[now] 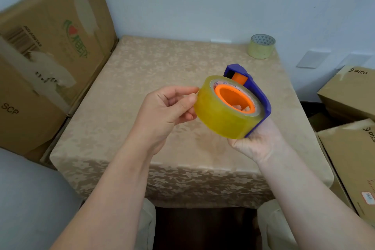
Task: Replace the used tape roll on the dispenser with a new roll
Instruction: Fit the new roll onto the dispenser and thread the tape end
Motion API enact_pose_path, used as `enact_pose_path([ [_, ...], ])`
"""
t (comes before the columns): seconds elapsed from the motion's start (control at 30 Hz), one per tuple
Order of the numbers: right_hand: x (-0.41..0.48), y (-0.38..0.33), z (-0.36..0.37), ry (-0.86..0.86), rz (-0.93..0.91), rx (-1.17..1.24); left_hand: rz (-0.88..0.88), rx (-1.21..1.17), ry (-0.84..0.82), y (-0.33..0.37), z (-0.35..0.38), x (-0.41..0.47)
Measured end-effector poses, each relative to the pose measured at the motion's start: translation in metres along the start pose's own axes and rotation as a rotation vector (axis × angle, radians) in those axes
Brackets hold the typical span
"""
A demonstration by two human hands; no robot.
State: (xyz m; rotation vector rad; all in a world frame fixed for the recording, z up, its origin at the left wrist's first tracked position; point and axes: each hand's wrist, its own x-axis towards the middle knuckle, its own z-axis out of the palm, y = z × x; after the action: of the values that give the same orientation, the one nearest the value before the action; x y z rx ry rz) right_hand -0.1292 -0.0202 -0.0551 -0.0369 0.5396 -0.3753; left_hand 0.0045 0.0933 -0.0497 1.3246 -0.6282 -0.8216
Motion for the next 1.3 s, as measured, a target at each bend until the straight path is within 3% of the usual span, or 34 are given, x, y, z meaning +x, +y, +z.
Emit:
enact_pose_path([
  [0.53,0.0,-0.005,0.0,0.004,-0.037,-0.017,0.176,0.445,0.125,0.003,0.003,-0.005],
  [0.83,0.008,-0.007,-0.008,0.048,-0.036,-0.088,0.315,0.894,0.177,0.001,0.003,-0.006],
  [1.0,0.007,-0.005,-0.005,0.096,-0.054,-0.119,0.279,0.97,0.142,-0.006,0.003,-0.002],
  [1.1,0.007,-0.006,-0.005,0.086,-0.008,-0.161,0.248,1.034,0.206,-0.011,-0.002,0.002],
  [1.17,0.007,-0.006,-0.005,0.053,0.048,-0.257,0.202,0.963,0.269,-0.011,-0.007,0.006],
  [1.3,0.006,-0.006,-0.001,0.025,0.01,-0.526,-0.124,0.375,0.18,-0.003,-0.007,0.006],
])
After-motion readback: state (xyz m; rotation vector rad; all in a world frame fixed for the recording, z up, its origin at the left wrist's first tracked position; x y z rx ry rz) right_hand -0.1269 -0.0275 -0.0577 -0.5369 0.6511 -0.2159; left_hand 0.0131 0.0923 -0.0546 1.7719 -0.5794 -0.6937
